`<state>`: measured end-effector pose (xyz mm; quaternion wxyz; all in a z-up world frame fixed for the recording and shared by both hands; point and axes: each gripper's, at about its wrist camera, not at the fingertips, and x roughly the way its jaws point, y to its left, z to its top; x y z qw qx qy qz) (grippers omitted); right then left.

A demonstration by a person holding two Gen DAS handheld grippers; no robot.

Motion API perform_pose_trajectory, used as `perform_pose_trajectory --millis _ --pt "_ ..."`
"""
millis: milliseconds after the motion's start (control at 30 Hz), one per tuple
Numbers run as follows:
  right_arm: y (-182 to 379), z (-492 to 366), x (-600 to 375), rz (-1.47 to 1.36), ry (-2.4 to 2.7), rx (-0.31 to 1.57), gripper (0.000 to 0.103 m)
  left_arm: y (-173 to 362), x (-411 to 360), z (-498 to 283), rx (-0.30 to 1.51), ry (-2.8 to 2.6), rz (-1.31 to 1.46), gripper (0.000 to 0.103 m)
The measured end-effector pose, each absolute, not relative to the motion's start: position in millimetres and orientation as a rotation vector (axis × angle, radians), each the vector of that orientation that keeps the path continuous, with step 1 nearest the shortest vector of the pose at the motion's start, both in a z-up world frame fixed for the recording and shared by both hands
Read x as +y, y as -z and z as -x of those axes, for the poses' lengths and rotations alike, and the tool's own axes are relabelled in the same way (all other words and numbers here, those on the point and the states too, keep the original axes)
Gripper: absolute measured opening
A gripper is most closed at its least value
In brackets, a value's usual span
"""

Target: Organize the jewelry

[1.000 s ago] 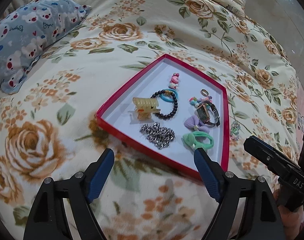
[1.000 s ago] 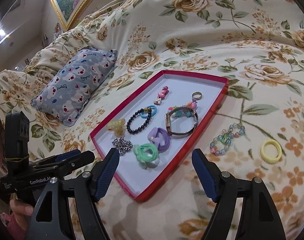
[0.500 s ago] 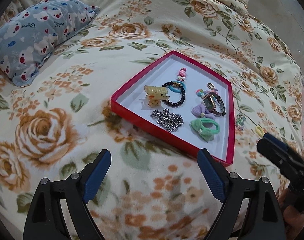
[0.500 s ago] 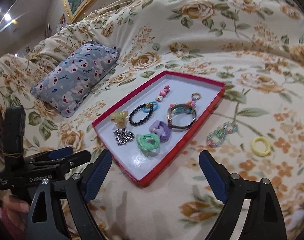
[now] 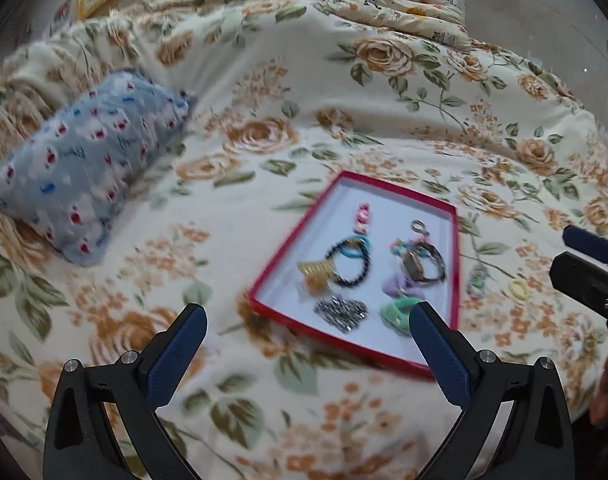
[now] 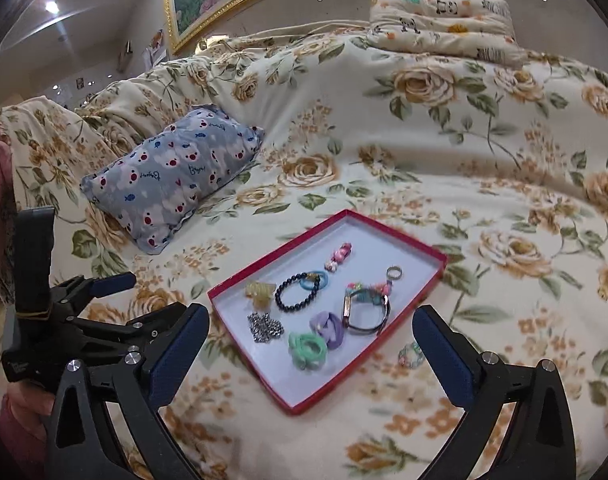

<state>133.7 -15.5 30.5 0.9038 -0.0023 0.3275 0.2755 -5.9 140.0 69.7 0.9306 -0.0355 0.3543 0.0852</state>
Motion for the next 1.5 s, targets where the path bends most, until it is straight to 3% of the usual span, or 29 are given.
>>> perform_pose_trajectory --millis 600,1500 --pt "36.5 -117.9 -23.6 -0.006 -0.484 0.718 0.102 -29.3 128.1 16.5 0.756 -0.266 0.112 0.102" --pt "44.0 -112.2 -35.2 -0.021 -0.466 0.723 0.102 -21.8 115.4 28.7 0.745 -0.255 0.051 0.102"
